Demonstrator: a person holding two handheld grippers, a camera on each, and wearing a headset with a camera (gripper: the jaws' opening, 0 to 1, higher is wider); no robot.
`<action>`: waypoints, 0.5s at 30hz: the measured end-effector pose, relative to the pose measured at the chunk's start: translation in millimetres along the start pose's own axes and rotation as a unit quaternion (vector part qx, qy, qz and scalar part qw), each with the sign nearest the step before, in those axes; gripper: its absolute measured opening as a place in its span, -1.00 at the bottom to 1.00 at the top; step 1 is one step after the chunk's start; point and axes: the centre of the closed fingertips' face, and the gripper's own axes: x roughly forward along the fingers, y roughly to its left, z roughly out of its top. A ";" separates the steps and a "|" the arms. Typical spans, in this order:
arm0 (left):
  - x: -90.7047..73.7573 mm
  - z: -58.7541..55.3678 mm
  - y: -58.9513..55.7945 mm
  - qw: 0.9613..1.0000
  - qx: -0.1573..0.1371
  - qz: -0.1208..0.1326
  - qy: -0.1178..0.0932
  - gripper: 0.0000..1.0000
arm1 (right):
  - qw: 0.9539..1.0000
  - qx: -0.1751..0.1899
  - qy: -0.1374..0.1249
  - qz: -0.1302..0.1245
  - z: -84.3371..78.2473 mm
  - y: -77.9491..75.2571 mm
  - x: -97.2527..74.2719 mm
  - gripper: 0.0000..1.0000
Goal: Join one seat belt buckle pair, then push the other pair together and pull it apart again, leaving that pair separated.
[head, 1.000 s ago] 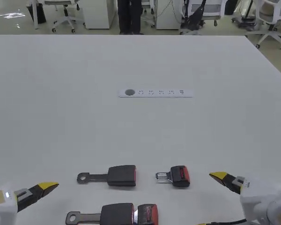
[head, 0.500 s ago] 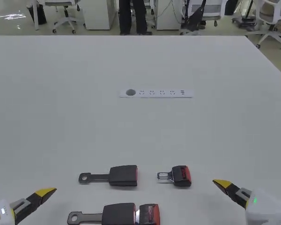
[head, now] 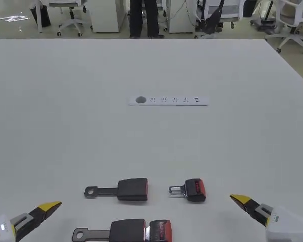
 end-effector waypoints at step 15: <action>-1.4 2.0 0.3 1.000 0.000 0.000 -0.001 0.99 | 1.000 0.000 0.002 -0.002 -0.2 -0.6 -2.5 0.98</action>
